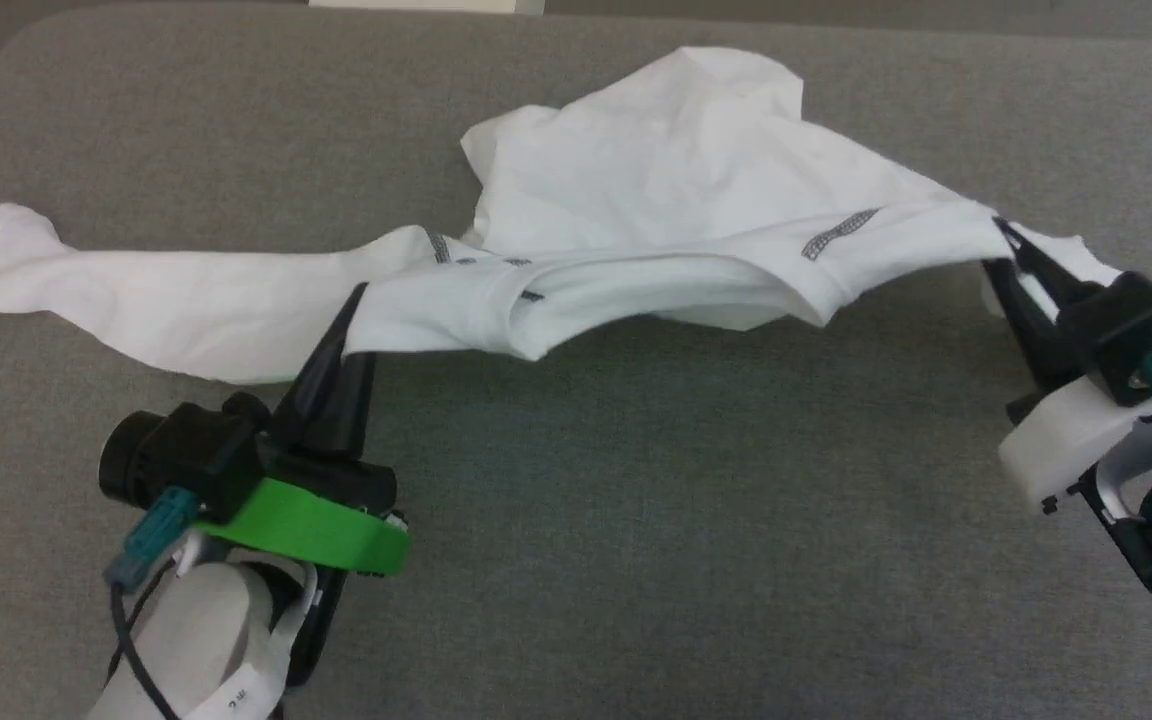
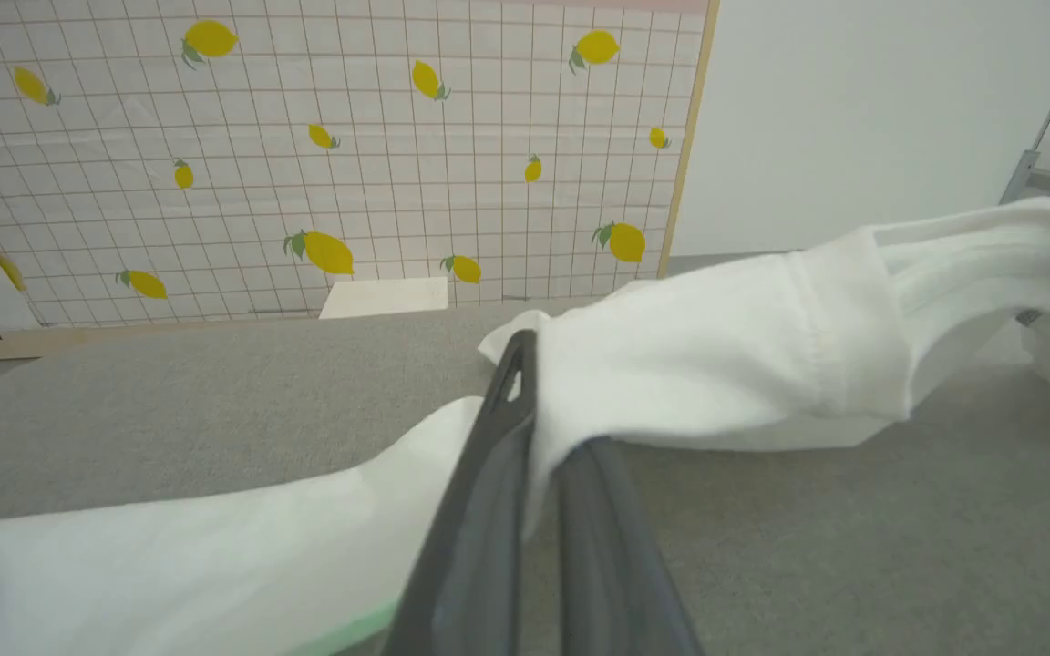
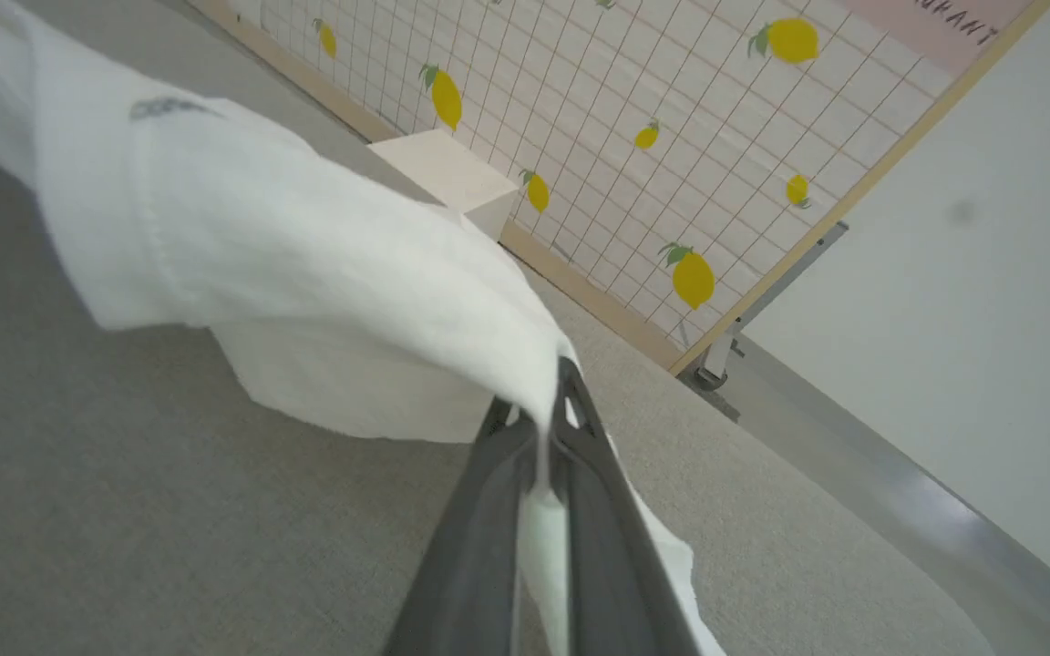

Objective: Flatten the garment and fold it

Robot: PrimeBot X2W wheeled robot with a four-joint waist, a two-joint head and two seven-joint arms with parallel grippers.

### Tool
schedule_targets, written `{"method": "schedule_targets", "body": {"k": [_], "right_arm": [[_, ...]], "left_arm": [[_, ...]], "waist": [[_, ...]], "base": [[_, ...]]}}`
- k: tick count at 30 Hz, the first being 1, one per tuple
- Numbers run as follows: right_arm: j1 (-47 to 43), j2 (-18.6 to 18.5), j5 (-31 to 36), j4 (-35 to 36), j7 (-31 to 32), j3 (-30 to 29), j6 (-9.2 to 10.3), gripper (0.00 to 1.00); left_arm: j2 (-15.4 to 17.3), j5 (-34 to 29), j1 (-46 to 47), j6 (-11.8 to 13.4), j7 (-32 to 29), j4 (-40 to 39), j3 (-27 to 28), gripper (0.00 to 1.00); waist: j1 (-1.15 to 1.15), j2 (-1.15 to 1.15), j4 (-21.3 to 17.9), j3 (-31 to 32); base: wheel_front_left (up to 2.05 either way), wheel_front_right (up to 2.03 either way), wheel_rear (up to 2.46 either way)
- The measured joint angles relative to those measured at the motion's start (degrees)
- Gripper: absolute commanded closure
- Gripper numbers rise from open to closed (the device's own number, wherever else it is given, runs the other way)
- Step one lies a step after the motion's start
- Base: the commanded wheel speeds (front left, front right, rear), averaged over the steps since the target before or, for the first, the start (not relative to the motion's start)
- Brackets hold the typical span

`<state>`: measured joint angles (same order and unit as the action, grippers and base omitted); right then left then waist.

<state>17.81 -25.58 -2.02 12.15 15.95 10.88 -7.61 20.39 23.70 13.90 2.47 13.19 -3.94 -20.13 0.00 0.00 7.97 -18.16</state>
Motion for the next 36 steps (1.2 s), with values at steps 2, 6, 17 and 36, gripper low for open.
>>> {"method": "schedule_targets", "body": {"k": [2, 6, 17, 36], "right_arm": [[-0.06, 2.13, 0.68, 1.58, -1.67, -2.33, 0.00, 1.00], [1.22, 5.08, 1.69, 5.02, -4.13, -5.41, 0.00, 1.00], [15.32, 3.57, 0.37, 9.02, -1.33, -5.55, 0.01, 1.00], [38.95, 2.67, -10.09, -4.09, 9.34, 2.80, 0.01, 1.00]], "left_arm": [[0.18, 0.20, 0.19, 0.44, -0.38, -2.68, 0.90, 1.00], [1.15, 0.54, 2.86, 1.26, -3.64, -8.29, 2.22, 1.00], [3.32, -0.04, 21.56, 2.88, -17.09, -17.30, 3.94, 1.00], [-0.16, 3.77, 43.62, 5.21, -30.11, -3.30, 4.34, 1.00]], "waist": [[0.00, 0.00, -0.53, 1.59], [0.00, 0.00, -1.67, 4.97], [0.00, 0.00, -4.61, 12.19], [0.00, 0.00, -6.73, 7.35]], "base": [[0.00, 0.00, 0.00], [0.00, 0.00, 0.00], [0.00, 0.00, 0.00], [0.00, 0.00, 0.00]]}}
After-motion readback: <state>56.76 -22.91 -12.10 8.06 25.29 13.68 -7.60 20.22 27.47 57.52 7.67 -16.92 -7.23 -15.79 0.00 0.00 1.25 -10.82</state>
